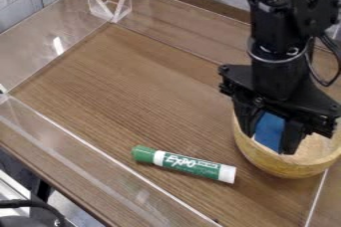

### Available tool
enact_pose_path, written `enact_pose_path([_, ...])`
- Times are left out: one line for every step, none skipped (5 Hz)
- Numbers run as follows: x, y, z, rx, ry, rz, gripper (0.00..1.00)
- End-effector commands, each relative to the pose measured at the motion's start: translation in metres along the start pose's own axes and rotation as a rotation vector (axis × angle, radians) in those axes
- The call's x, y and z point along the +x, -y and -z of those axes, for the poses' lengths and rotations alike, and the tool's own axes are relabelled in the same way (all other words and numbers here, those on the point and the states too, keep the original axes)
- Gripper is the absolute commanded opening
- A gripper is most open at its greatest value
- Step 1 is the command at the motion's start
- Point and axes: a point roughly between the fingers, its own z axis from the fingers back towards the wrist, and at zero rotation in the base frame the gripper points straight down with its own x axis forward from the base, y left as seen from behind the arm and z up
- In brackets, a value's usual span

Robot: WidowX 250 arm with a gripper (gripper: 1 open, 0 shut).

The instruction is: Put the blue block in the brown bowl

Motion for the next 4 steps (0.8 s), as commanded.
enact_pose_path([0.0168,0.0045,-0.0159,-0.024,0.067,-0.001,0.00])
enact_pose_path([0.0178,0.0045,-0.0159,-0.025,0.069,0.000,0.00])
enact_pose_path([0.0187,0.0027,-0.0148,-0.025,0.070,0.005,0.00])
enact_pose_path([0.0197,0.0015,-0.0134,-0.025,0.070,0.009,0.00])
